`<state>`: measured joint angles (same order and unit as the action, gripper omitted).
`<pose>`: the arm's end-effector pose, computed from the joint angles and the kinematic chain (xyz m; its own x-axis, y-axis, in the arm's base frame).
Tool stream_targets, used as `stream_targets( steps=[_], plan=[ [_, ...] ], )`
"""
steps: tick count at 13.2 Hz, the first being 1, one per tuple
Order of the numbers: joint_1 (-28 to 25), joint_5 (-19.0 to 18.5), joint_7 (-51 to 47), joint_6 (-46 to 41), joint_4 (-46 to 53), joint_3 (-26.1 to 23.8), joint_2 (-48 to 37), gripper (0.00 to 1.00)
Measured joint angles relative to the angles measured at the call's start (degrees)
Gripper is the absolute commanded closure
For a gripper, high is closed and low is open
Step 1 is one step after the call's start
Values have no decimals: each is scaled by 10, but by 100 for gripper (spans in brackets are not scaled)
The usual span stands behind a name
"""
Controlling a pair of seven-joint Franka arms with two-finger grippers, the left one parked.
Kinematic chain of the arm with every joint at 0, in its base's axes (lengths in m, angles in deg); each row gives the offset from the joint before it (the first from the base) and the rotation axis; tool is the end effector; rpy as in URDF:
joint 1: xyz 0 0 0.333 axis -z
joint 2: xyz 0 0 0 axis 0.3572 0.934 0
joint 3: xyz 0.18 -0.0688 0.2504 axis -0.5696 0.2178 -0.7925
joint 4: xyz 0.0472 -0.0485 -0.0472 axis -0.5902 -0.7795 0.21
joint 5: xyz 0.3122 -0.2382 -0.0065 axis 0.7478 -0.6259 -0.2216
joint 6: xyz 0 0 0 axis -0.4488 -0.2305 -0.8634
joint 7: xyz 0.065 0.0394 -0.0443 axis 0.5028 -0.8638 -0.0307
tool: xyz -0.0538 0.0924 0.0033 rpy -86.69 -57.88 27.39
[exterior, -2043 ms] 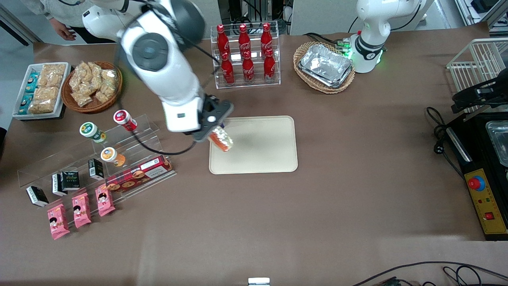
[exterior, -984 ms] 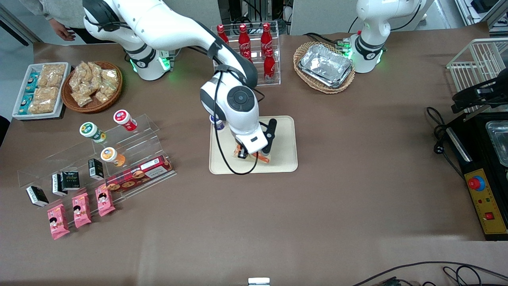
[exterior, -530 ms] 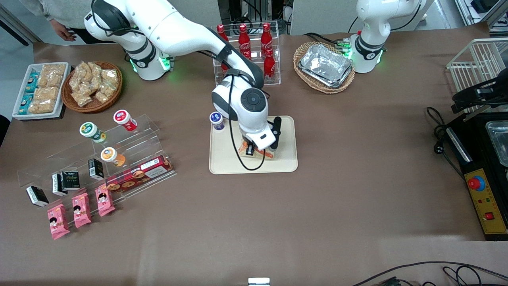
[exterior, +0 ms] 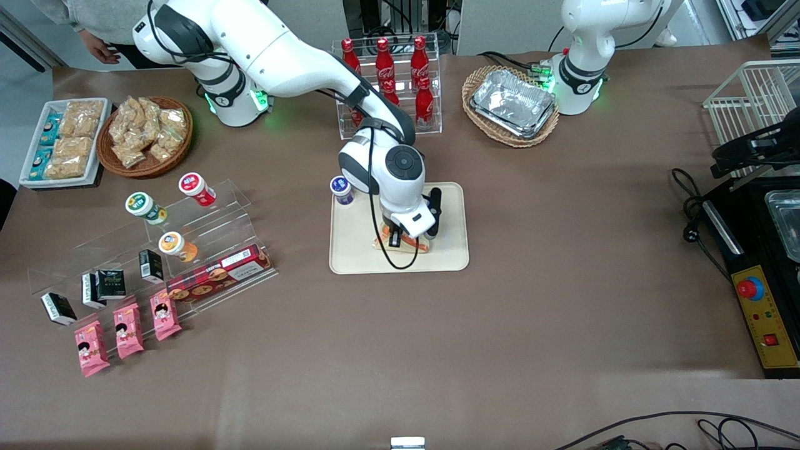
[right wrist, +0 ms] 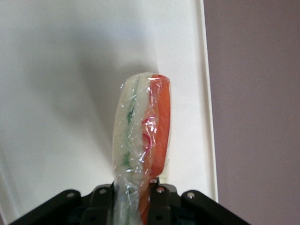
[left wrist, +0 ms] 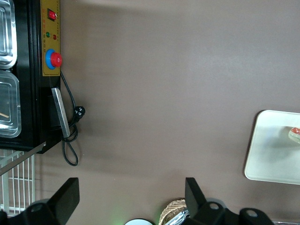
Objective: Place sandwich on tray
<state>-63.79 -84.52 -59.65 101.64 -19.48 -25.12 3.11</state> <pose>0.4858 0.5124 0.2408 0.1581 0.9836 -0.0863 0.9870 -0.1548 0.0433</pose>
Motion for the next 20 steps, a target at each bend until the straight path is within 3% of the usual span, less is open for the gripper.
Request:
stream_targets(
  steps=[2, 3, 4, 5, 9, 11, 17, 20],
  plan=[
    [1, -4, 0, 8, -1, 0, 2, 100],
    [2, -4, 1, 13, -1, 1, 4, 95],
    [2, -4, 1, 17, -1, 1, 7, 83],
    [2, -4, 1, 22, -1, 2, 10, 46],
    [6, -4, -2, 32, -1, 3, 12, 37],
    [9, -4, -2, 35, 1, 5, 11, 0],
    [53, 1, -2, 21, 13, 5, -23, 0],
    [90, 36, -2, -27, 17, 5, -72, 0]
  ],
)
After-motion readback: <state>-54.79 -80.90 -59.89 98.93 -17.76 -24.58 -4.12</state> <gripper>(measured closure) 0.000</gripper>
